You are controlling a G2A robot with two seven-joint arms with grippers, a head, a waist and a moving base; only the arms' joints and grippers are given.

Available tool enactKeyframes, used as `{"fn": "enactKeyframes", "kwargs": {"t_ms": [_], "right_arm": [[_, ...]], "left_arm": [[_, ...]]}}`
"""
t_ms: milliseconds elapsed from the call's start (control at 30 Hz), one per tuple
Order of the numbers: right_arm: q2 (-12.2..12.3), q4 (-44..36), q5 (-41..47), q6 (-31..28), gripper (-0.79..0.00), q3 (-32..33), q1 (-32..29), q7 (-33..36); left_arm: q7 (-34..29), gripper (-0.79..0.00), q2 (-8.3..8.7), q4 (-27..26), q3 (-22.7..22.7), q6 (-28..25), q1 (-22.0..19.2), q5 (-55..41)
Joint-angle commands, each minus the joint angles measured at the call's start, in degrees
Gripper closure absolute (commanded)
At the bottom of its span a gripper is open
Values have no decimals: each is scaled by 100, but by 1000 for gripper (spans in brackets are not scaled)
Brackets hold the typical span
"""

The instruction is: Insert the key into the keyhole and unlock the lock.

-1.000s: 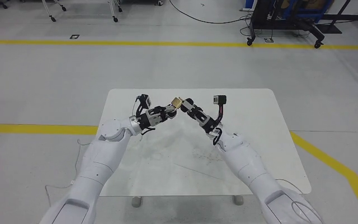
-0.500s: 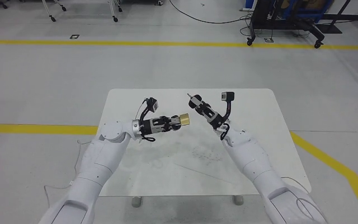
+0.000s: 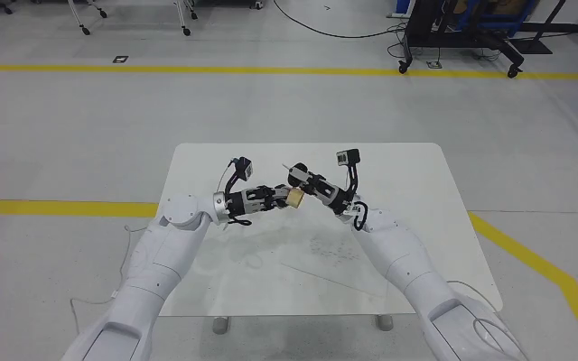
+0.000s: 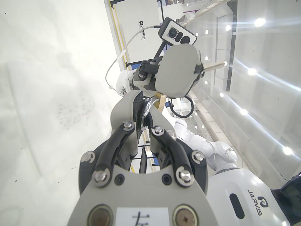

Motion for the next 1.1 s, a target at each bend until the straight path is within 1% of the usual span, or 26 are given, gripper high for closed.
{"fn": "enactKeyframes", "kwargs": {"t_ms": [0, 167, 233, 300, 500, 533, 600, 667, 733, 800, 867, 900, 933, 1067], "right_arm": [[31, -79, 28, -5, 0, -56, -37, -5], [122, -338, 322, 61, 0, -175, -151, 62], [166, -406, 411, 98, 0, -208, -174, 99], [212, -430, 453, 111, 0, -221, -165, 111], [212, -430, 453, 111, 0, -221, -165, 111], [212, -430, 453, 111, 0, -221, -165, 111], [213, -444, 451, 138, 0, -217, -179, 81], [242, -599, 422, 311, 0, -136, -307, -106], [306, -791, 364, 553, 0, -26, -467, -117], [410, -1002, 184, 713, 0, 154, -646, -27], [525, -1326, 39, 928, 0, 381, -881, 16], [588, -1521, -15, 1091, 0, 507, -1018, 62], [655, -1704, -99, 1429, 0, 603, -1171, 196], [655, -1704, -99, 1429, 0, 603, -1171, 196]], "left_arm": [[81, 0, 3, 31, -22, 29, -8, -25], [565, 0, 2, 85, -81, 152, -20, -12], [893, 0, 5, 67, -115, 211, 11, 52], [893, 0, 5, 67, -115, 211, 11, 52], [920, 0, 3, 56, -118, 231, 25, 31], [1083, 0, -2, 22, -142, 401, 50, -47], [1500, 0, -7, -4, -138, 649, 32, 94], [1771, 0, -25, 5, -94, 967, -27, 166], [1913, 0, -53, 38, 5, 1354, -122, 251], [2066, 0, -84, 71, 95, 1505, -205, 338], [2390, 0, -124, 93, 113, 1418, -268, 312], [2452, 0, -150, 129, 139, 1488, -258, 202], [2452, 0, -150, 129, 139, 1488, -258, 202], [2452, 0, -150, 129, 139, 1488, -258, 202]]}}
